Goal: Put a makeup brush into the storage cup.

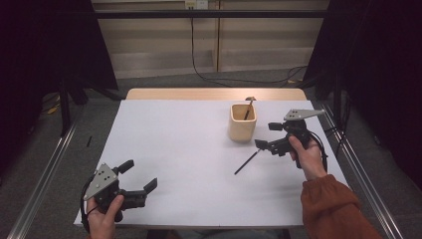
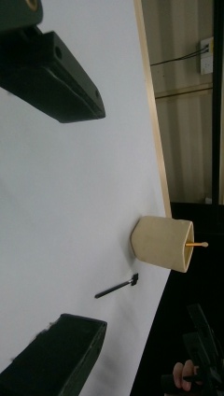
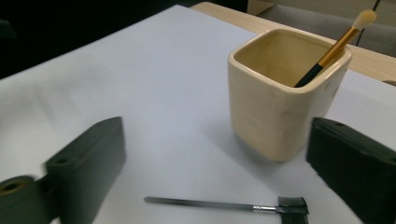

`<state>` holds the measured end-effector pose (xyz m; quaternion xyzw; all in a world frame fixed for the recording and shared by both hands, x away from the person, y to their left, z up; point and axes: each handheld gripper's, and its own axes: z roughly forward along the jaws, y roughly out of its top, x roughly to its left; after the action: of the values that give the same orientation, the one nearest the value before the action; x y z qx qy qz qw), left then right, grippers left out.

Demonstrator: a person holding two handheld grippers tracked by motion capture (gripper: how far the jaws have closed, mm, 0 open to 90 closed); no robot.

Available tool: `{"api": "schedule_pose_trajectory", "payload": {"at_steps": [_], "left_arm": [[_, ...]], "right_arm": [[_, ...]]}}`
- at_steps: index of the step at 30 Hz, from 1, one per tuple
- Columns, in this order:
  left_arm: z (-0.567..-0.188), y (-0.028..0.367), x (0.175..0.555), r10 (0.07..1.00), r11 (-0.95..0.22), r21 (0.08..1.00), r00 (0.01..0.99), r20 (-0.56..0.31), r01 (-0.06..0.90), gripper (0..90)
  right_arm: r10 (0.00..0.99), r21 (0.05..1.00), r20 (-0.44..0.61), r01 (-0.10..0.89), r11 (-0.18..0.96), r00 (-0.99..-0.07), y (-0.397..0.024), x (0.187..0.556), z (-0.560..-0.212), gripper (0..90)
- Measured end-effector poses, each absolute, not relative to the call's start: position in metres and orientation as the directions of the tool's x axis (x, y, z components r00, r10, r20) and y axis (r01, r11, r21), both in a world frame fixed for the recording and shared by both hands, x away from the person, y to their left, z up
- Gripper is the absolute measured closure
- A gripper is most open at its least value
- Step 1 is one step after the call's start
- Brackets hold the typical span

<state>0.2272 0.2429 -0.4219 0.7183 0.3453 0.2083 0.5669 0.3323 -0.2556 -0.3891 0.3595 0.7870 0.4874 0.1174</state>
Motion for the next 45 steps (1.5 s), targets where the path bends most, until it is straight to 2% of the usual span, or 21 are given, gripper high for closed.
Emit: {"api": "schedule_pose_trajectory", "payload": {"at_steps": [9,14,27,40,45], "left_arm": [[-0.422,0.243,0.228,0.731,-0.119,0.958,0.676,-0.092,0.260,1.2],[-0.422,0.243,0.228,0.732,-0.122,0.958,0.675,-0.091,0.261,1.2],[-0.422,0.243,0.228,0.732,-0.122,0.957,0.675,-0.092,0.262,1.3],[-0.422,0.243,0.228,0.731,-0.121,0.958,0.676,-0.091,0.260,1.2],[-0.422,0.244,0.228,0.730,-0.118,0.958,0.676,-0.094,0.261,1.2]], "right_arm": [[0.656,0.806,0.189,0.497,0.321,-0.730,-0.258,0.338,-0.390,1.3],[0.648,0.793,0.163,0.490,0.363,-0.744,-0.255,0.338,-0.389,1.3],[0.599,0.677,0.205,0.554,0.484,-0.774,-0.251,0.345,-0.396,1.6],[0.555,0.616,0.179,0.532,0.581,-0.812,-0.247,0.350,-0.398,2.3],[0.541,0.584,0.172,0.527,0.617,-0.823,-0.245,0.352,-0.399,6.0]]}}
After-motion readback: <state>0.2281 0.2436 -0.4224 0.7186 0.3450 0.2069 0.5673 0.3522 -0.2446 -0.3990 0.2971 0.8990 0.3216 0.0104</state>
